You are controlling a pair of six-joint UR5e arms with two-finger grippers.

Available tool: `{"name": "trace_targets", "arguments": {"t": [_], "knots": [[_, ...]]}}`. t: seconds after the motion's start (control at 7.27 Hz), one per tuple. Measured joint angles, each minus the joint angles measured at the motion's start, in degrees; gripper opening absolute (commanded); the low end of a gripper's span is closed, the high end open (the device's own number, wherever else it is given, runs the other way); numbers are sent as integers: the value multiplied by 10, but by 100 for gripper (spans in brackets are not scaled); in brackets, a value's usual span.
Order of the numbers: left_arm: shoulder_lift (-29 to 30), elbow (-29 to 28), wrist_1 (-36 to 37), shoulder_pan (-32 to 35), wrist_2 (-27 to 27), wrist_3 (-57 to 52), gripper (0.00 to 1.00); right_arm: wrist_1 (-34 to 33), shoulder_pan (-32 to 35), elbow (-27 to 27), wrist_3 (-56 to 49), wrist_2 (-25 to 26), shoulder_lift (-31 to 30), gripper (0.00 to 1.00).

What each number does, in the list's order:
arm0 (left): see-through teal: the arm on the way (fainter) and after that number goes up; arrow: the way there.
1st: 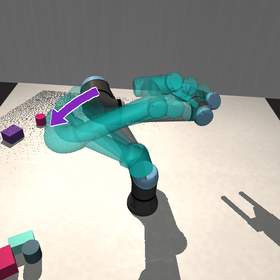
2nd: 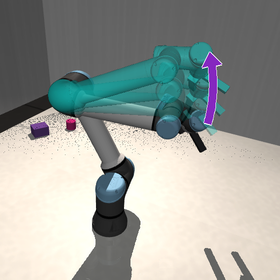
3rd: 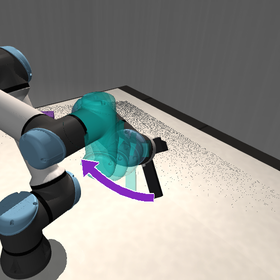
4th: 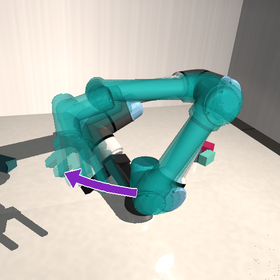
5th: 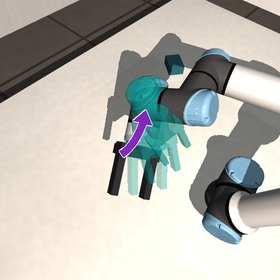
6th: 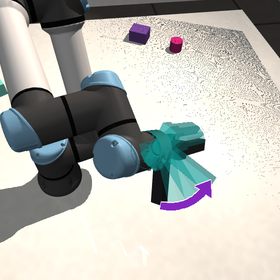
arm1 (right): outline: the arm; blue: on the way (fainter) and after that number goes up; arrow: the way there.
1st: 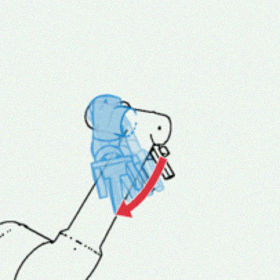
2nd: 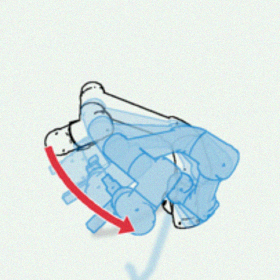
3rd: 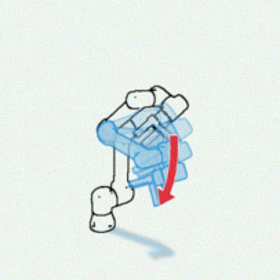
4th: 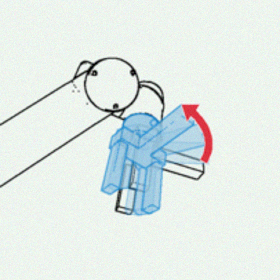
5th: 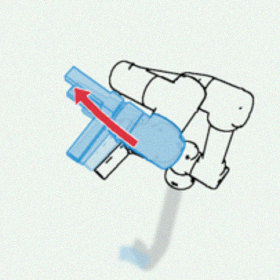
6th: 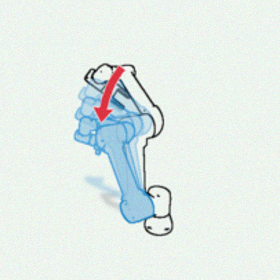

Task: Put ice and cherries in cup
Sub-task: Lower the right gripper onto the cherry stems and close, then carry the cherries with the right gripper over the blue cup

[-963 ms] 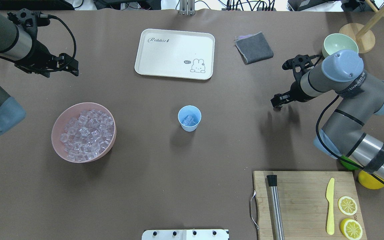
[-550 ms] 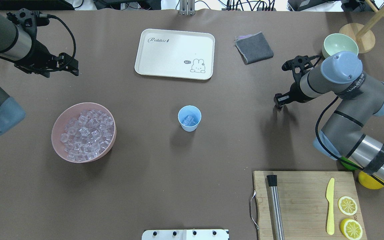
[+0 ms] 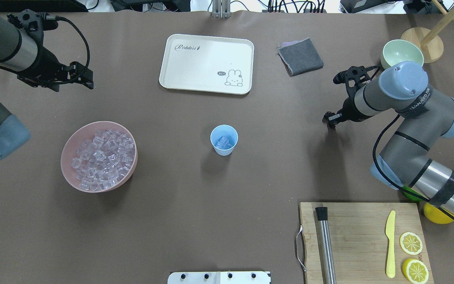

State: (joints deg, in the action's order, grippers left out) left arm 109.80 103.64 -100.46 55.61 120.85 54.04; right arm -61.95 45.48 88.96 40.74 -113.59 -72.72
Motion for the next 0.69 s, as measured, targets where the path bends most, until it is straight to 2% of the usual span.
{"name": "trace_targets", "arguments": {"t": [0.28, 0.41, 0.69], "knots": [[0, -2, -7, -2, 0, 2, 97, -10, 3, 22, 10, -5, 1, 0], [0, -3, -10, -3, 0, 3, 97, -40, 5, 47, 26, -9, 9, 0], [1, -2, -11, -4, 0, 4, 97, -149, 3, 107, 68, -12, 58, 0]]}}
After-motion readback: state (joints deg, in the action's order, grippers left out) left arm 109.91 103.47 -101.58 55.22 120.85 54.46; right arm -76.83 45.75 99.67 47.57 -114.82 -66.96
